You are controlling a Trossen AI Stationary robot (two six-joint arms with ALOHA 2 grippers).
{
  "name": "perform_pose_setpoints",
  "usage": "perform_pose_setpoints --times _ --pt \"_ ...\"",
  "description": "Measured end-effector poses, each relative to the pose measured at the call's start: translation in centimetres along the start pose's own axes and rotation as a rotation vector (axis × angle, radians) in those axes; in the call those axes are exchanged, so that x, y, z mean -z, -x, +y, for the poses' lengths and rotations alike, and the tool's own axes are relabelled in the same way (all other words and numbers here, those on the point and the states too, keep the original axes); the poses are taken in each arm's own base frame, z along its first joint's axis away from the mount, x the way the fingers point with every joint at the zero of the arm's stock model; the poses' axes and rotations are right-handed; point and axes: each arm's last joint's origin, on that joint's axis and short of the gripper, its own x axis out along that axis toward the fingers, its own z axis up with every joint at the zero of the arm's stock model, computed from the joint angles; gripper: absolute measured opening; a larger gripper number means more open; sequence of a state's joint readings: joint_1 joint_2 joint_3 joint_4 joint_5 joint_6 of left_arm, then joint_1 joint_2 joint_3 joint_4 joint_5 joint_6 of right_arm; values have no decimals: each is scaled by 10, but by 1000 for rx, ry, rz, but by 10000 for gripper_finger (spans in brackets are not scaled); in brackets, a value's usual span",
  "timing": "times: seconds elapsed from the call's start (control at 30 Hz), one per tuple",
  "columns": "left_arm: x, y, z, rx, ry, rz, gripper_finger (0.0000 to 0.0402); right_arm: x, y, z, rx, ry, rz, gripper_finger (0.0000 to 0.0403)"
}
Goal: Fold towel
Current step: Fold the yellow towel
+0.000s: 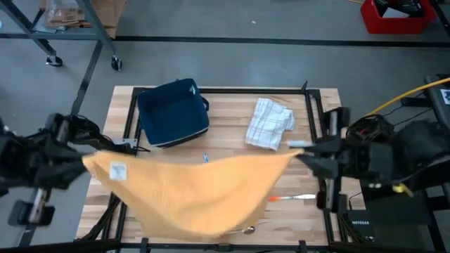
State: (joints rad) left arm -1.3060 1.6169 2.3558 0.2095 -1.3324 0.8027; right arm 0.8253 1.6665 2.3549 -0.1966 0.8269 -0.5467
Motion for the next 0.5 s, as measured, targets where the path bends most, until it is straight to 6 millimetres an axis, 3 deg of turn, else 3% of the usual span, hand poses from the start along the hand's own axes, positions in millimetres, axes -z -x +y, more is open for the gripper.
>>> perform_pose_setpoints --times 0.2,0.5 --pt "-12 1 23 -65 -81 29 6 -8 2 -18 100 27 -9 12" --pt "-18 -13 53 -192 -146 69 6 11 -16 -36 239 140 122 11"
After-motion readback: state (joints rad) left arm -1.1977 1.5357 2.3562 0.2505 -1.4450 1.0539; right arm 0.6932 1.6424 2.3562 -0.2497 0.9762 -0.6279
